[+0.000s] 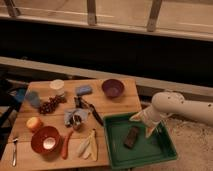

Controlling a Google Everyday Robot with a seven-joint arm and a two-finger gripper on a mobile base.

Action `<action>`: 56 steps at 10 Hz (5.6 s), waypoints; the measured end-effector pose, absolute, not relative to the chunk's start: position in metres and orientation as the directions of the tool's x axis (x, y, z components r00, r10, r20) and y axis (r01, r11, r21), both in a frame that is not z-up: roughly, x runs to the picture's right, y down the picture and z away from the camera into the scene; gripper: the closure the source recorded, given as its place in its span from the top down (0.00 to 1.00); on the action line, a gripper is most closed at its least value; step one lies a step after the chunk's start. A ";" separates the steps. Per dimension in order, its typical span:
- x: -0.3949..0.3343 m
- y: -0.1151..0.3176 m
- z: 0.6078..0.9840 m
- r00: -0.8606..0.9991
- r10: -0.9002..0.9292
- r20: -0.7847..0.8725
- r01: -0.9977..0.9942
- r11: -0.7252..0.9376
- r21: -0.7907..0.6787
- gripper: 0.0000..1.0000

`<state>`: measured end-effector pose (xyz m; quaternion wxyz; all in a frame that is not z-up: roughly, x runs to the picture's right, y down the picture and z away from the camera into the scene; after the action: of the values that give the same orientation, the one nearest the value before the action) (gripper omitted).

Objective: Wipe purple bowl with towel

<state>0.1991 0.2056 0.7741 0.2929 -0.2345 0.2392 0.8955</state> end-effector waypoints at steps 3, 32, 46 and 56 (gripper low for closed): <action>0.199 0.206 0.774 -0.718 0.412 -0.560 -0.637 -0.714 0.291 0.73; 0.051 0.115 0.716 -0.514 0.706 -0.487 -0.837 -0.538 0.102 0.73; -0.028 0.088 0.754 -0.255 0.838 -0.482 -0.956 -0.294 -0.006 0.73; -0.082 0.071 0.759 -0.102 0.852 -0.513 -0.976 -0.185 -0.113 0.73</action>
<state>-0.0823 0.0712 0.7585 0.6253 -0.2409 0.1288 0.7310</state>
